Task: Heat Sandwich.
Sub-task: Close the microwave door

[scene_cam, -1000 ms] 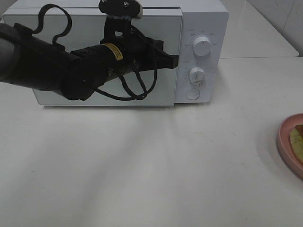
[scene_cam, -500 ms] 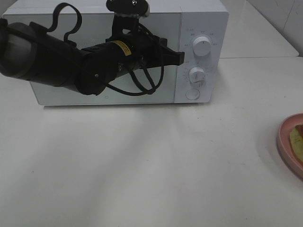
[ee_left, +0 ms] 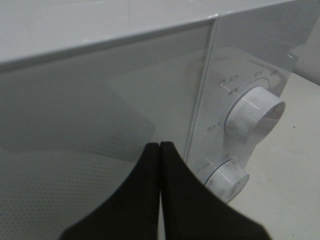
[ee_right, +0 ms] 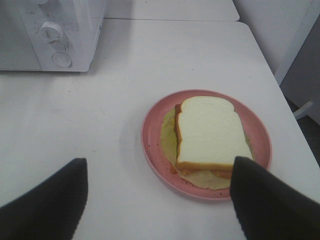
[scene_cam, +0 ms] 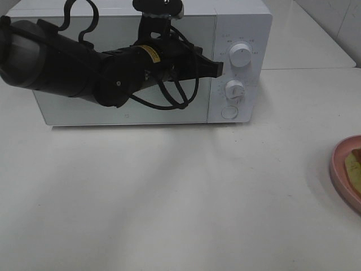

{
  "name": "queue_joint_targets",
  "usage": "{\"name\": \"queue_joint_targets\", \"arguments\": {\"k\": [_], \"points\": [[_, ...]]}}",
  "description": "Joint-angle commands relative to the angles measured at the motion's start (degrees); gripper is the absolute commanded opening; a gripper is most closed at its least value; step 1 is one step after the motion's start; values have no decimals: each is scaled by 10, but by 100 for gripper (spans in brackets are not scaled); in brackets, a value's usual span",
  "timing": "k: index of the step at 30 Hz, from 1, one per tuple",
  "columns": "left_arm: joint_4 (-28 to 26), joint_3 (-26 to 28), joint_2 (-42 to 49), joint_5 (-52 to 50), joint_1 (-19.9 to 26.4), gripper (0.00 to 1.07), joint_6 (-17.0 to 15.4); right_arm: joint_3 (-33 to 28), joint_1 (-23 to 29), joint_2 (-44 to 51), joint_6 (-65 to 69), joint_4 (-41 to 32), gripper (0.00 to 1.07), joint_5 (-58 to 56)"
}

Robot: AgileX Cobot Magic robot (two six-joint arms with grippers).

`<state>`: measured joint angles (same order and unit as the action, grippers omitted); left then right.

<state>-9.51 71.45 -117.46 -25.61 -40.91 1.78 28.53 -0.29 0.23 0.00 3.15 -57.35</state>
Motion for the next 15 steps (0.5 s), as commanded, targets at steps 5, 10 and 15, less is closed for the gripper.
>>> {"name": "queue_joint_targets", "arguments": {"k": [5, 10, 15], "points": [[-34, -15, 17, -23, 8, 0, -1, 0, -5, 16, 0, 1, 76, 3], [-34, -26, 23, -3, 4, 0, -3, 0, -5, 16, 0, 1, 76, 3], [-33, -26, 40, 36, -6, 0, -1, 0, -5, 16, 0, 1, 76, 3]]}}
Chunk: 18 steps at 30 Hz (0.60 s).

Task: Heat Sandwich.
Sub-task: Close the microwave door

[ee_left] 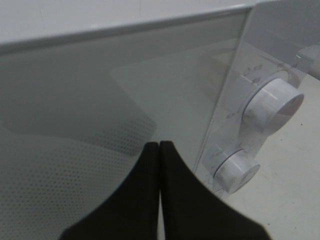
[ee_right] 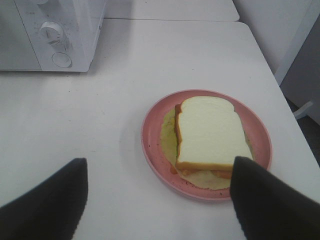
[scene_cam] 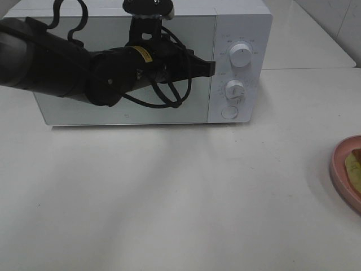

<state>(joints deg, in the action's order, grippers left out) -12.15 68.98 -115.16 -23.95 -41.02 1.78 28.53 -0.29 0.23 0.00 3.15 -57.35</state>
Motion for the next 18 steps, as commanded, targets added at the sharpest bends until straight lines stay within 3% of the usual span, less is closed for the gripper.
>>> {"name": "queue_joint_targets", "arguments": {"k": [1, 18], "points": [[-7, -2, 19, 31, -10, 0, -1, 0, -5, 16, 0, 1, 76, 3], [-3, -2, 62, 234, -21, 0, -1, 0, -5, 16, 0, 1, 76, 3]]}}
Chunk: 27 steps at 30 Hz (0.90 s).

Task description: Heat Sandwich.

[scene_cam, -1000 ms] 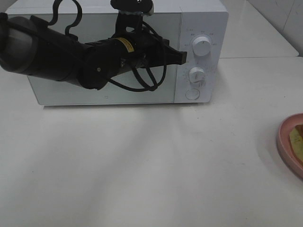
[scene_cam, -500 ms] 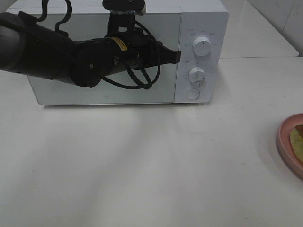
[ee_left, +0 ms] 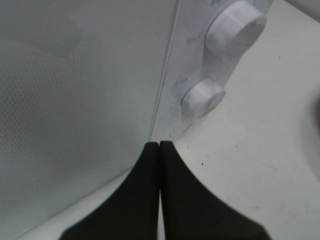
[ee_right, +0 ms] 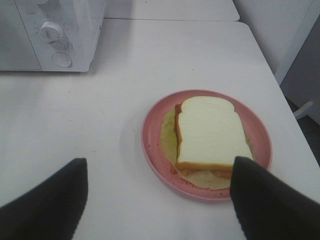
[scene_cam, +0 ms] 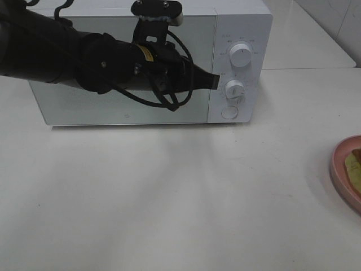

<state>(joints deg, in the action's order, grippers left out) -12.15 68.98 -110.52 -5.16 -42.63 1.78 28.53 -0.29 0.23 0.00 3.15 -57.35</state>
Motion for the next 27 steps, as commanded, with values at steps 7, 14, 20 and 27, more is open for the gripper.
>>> {"name": "queue_joint_targets", "arguments": {"k": [7, 14, 20, 27], "points": [[10, -2, 44, 166, -5, 0, -1, 0, -5, 16, 0, 1, 76, 3], [10, -2, 59, 302, -5, 22, -1, 0, -5, 16, 0, 1, 76, 3], [9, -2, 61, 378, -5, 101, -7, 0, -5, 16, 0, 1, 76, 3], [15, -2, 77, 480, -5, 100, -7, 0, -5, 16, 0, 1, 76, 3]]}}
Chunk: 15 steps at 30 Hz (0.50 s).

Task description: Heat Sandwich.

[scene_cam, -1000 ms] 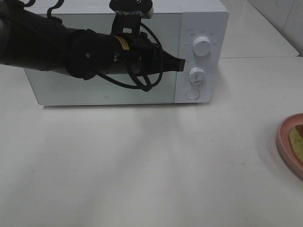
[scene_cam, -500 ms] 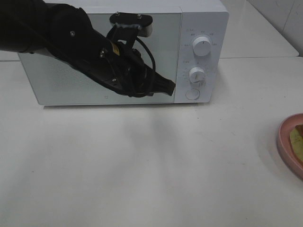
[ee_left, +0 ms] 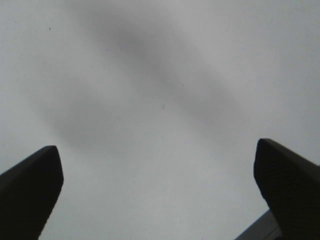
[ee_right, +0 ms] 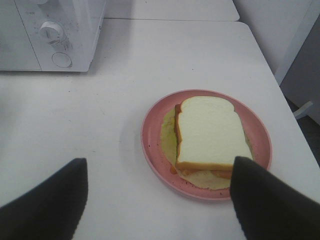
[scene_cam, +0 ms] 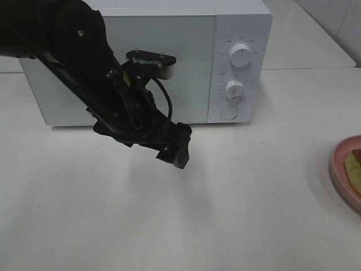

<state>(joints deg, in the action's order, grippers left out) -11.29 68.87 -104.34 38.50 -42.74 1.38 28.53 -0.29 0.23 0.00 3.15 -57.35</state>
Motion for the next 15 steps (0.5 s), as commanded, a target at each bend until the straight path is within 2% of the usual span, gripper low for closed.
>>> {"name": "queue_joint_targets", "arguments": {"k": [1, 3, 6, 9, 15], "points": [[6, -1, 15, 43, -3, 100, -3, 0, -5, 16, 0, 1, 76, 3], [12, -1, 28, 101, -1, 100, -3, 0, -5, 16, 0, 1, 76, 3], [13, -1, 34, 136, 6, 100, -2, 0, -5, 16, 0, 1, 76, 3], [10, -1, 47, 194, 42, 100, -1, 0, -5, 16, 0, 1, 76, 3], [9, -1, 80, 225, 95, 100, 3, 0, -5, 16, 0, 1, 76, 3]]}}
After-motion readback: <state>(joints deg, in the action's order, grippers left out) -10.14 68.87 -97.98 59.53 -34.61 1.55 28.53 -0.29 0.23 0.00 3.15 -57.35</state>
